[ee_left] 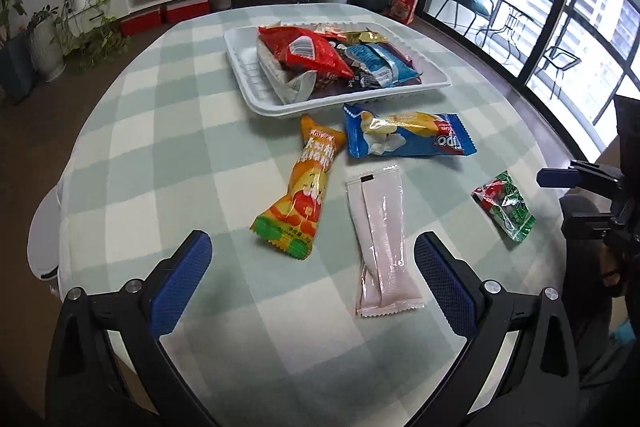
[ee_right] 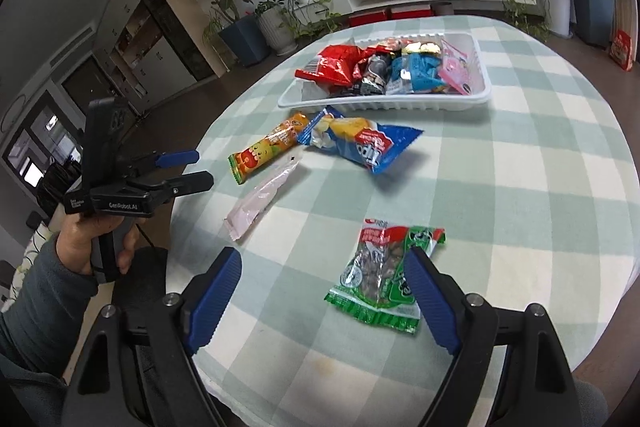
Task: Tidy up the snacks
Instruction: 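Move both tools back toward the remaining snacks, then grasp the orange long snack with the left gripper while the right grasps the blue cake packet, then carry both held packets over the white tray and lower them, then open both grippers to release the packets into the tray, then move both tools back toward the remaining packets on the table, then grasp the pale pink wrapper with the left gripper while the right grasps the green packet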
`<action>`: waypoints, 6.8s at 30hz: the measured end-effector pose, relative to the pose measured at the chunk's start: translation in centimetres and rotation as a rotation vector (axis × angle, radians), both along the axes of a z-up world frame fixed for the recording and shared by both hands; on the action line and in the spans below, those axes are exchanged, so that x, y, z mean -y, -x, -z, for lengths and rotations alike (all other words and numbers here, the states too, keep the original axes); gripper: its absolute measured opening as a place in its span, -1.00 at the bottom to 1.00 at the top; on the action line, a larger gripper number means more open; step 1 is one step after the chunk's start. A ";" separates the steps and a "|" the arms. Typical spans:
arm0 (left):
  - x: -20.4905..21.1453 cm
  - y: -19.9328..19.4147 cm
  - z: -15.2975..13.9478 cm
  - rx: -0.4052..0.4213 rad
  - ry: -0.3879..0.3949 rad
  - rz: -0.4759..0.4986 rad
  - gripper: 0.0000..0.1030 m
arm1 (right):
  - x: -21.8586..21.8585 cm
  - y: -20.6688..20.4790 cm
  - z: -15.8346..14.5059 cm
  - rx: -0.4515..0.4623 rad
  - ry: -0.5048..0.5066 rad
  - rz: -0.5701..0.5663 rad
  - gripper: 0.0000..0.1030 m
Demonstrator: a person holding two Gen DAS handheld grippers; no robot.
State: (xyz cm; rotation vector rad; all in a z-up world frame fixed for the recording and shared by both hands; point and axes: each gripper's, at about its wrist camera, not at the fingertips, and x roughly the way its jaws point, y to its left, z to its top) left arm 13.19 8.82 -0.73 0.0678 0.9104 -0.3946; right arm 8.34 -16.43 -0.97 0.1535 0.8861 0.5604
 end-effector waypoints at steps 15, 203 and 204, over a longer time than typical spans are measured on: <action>3.2 -10.7 3.3 -0.208 -0.209 0.193 0.37 | -4.3 -8.2 0.0 0.022 0.320 -0.260 0.49; 6.1 -2.2 2.4 -0.169 -0.012 -0.035 0.36 | 2.9 1.5 0.4 -0.033 0.125 0.290 0.48; 6.2 -2.3 2.6 -0.174 -0.020 -0.034 0.31 | 2.7 1.6 0.5 -0.033 0.130 0.286 0.48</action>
